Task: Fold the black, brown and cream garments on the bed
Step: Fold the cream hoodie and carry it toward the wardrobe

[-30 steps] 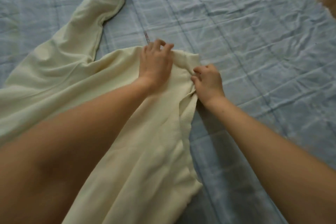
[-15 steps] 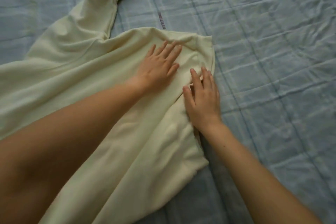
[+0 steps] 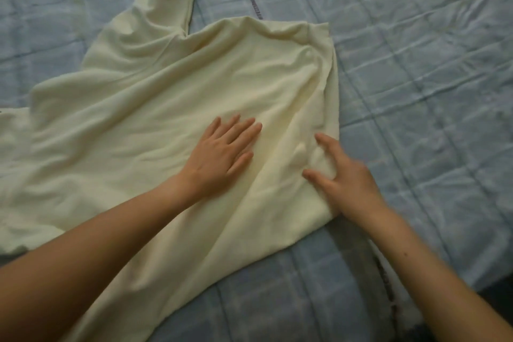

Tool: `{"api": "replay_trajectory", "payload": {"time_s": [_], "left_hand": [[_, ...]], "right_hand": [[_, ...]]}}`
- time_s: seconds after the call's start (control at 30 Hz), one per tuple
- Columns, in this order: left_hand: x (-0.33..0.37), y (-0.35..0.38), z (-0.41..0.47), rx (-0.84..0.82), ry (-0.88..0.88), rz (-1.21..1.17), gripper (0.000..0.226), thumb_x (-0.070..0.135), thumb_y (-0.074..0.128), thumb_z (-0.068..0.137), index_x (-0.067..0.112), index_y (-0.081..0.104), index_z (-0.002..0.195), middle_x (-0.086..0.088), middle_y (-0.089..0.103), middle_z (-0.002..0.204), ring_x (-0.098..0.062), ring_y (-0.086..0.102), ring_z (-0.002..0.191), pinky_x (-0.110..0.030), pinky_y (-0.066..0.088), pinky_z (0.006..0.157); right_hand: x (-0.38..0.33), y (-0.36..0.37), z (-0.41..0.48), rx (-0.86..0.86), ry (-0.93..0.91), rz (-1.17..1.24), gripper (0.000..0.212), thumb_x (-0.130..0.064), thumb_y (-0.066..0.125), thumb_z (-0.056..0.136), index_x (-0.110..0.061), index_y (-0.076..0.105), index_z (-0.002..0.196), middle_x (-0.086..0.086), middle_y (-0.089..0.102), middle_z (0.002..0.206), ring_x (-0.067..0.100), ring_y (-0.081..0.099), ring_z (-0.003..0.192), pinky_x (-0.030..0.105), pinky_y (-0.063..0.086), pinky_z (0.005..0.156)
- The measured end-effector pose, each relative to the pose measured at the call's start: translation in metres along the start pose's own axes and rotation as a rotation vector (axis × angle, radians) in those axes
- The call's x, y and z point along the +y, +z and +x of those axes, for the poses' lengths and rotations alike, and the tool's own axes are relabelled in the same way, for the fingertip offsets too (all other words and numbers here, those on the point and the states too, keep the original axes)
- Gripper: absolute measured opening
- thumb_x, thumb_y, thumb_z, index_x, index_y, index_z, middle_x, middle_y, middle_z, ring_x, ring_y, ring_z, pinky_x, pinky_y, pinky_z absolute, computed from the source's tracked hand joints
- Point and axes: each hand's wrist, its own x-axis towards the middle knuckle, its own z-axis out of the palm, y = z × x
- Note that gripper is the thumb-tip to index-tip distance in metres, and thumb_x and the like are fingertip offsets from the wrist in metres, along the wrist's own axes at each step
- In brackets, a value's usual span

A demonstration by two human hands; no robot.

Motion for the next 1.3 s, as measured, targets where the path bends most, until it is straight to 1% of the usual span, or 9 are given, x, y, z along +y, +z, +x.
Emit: {"api": "replay_trajectory", "payload": {"time_s": [0.13, 0.3, 0.37, 0.43, 0.53, 0.63, 0.8, 1.03, 1.3], "left_hand": [[0.004, -0.002, -0.017, -0.009, 0.07, 0.008, 0.062, 0.049, 0.013, 0.097, 0.026, 0.024, 0.154, 0.001, 0.027, 0.16, -0.025, 0.018, 0.149, -0.046, 0.009, 0.121], [0.005, 0.021, -0.043, -0.076, 0.11, 0.101, 0.057, 0.049, 0.02, 0.101, 0.031, 0.017, 0.155, 0.0, 0.016, 0.163, -0.023, 0.01, 0.151, -0.044, 0.003, 0.121], [0.003, 0.023, -0.048, -0.049, 0.108, 0.107, 0.056, 0.048, 0.021, 0.102, 0.03, 0.018, 0.155, -0.001, 0.017, 0.162, -0.024, 0.012, 0.15, -0.045, 0.005, 0.121], [0.0, 0.018, -0.05, 0.003, 0.083, 0.109, 0.059, 0.048, 0.017, 0.099, 0.026, 0.025, 0.154, -0.004, 0.024, 0.161, -0.026, 0.02, 0.149, -0.049, 0.011, 0.12], [-0.013, 0.014, -0.059, 0.029, 0.012, 0.115, 0.062, 0.047, 0.016, 0.098, 0.023, 0.028, 0.153, -0.006, 0.027, 0.159, -0.027, 0.022, 0.148, -0.052, 0.011, 0.119], [-0.039, 0.017, -0.081, 0.009, -0.073, 0.139, 0.063, 0.049, 0.013, 0.097, 0.026, 0.023, 0.154, -0.002, 0.021, 0.161, -0.024, 0.018, 0.149, -0.051, 0.007, 0.12], [-0.074, 0.013, -0.114, 0.008, -0.098, 0.11, 0.059, 0.047, 0.019, 0.097, 0.028, 0.026, 0.153, 0.0, 0.026, 0.16, -0.025, 0.021, 0.148, -0.05, 0.01, 0.119], [-0.098, -0.013, -0.165, 0.048, -0.228, 0.057, 0.057, 0.043, 0.025, 0.099, 0.026, 0.026, 0.154, -0.001, 0.027, 0.16, -0.025, 0.019, 0.149, -0.046, 0.01, 0.12], [-0.104, -0.027, -0.259, -0.106, -0.136, 0.136, 0.059, 0.045, 0.024, 0.097, 0.022, 0.039, 0.149, -0.004, 0.041, 0.153, -0.03, 0.031, 0.144, -0.052, 0.017, 0.119]], "right_hand": [[0.047, -0.05, -0.015, -0.003, 0.12, -0.035, 0.062, -0.026, 0.082, 0.076, -0.035, 0.06, 0.133, 0.005, 0.067, 0.127, 0.021, 0.063, 0.114, 0.028, 0.046, 0.093], [0.059, -0.037, -0.039, -0.011, 0.269, -0.35, 0.058, -0.023, 0.067, 0.09, -0.028, 0.048, 0.145, 0.022, 0.053, 0.137, 0.04, 0.051, 0.122, 0.044, 0.043, 0.103], [0.026, -0.015, -0.034, 0.241, 0.184, -0.46, 0.053, -0.025, 0.056, 0.095, -0.022, 0.045, 0.147, 0.025, 0.046, 0.14, 0.043, 0.045, 0.124, 0.047, 0.038, 0.104], [-0.026, 0.019, -0.028, 0.342, -0.03, -0.376, 0.054, -0.027, 0.049, 0.097, -0.015, 0.041, 0.15, 0.023, 0.04, 0.15, 0.038, 0.037, 0.138, 0.046, 0.026, 0.113], [-0.086, 0.087, -0.026, 0.235, -0.275, -0.362, 0.056, -0.037, 0.043, 0.1, -0.025, 0.033, 0.153, 0.005, 0.029, 0.161, 0.027, 0.022, 0.15, 0.047, 0.012, 0.119], [-0.086, 0.128, -0.027, 0.148, -0.273, -0.39, 0.055, -0.043, 0.038, 0.102, -0.032, 0.027, 0.155, -0.002, 0.024, 0.163, 0.023, 0.014, 0.152, 0.046, 0.006, 0.121], [-0.066, 0.142, -0.021, 0.21, -0.297, -0.406, 0.056, -0.046, 0.033, 0.098, -0.031, 0.034, 0.153, 0.002, 0.034, 0.159, 0.028, 0.027, 0.148, 0.049, 0.016, 0.119], [-0.099, 0.137, -0.04, 0.164, -0.239, -0.337, 0.06, -0.041, 0.031, 0.096, -0.022, 0.037, 0.152, 0.007, 0.031, 0.16, 0.029, 0.021, 0.15, 0.052, 0.01, 0.119], [-0.184, 0.204, -0.152, 0.003, -0.6, -0.283, 0.057, -0.037, 0.041, 0.095, -0.02, 0.042, 0.15, 0.006, 0.041, 0.155, 0.028, 0.034, 0.145, 0.054, 0.023, 0.117]]}}
